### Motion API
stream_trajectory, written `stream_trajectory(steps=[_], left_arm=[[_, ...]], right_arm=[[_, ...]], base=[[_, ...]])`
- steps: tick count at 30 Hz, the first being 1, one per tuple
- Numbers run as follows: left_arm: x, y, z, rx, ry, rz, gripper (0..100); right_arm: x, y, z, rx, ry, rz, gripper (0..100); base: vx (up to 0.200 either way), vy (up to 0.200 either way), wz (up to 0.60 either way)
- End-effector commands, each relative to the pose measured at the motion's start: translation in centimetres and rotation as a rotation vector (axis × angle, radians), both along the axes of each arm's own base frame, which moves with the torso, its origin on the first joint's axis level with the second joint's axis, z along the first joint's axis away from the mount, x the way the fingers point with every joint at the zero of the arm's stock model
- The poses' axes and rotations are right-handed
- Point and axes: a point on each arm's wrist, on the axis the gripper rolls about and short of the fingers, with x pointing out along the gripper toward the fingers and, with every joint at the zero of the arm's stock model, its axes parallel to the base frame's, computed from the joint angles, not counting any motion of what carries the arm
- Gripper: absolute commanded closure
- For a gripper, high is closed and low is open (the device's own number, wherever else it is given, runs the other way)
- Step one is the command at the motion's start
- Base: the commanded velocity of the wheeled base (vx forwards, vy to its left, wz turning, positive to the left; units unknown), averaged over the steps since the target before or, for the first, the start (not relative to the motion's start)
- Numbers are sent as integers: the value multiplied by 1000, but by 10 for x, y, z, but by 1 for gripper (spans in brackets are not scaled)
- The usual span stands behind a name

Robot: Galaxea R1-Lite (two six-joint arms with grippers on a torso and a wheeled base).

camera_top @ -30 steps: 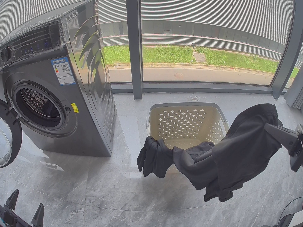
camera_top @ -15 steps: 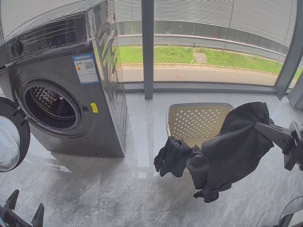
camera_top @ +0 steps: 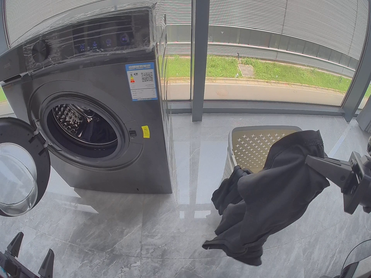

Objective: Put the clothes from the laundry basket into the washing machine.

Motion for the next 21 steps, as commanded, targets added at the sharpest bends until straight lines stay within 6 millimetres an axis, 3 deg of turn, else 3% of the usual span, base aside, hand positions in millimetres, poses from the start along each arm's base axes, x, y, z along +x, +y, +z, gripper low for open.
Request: stream_trajectory(steps=[1, 21], left_arm=[[0, 0, -4, 0, -4, 0, 0], [0, 0, -4, 0, -2, 0, 0]], right_arm=[[1, 1, 0, -1, 2, 4, 100], [5, 5, -6, -17, 34, -2, 100]], base=[[0, 200, 0], [0, 200, 0]])
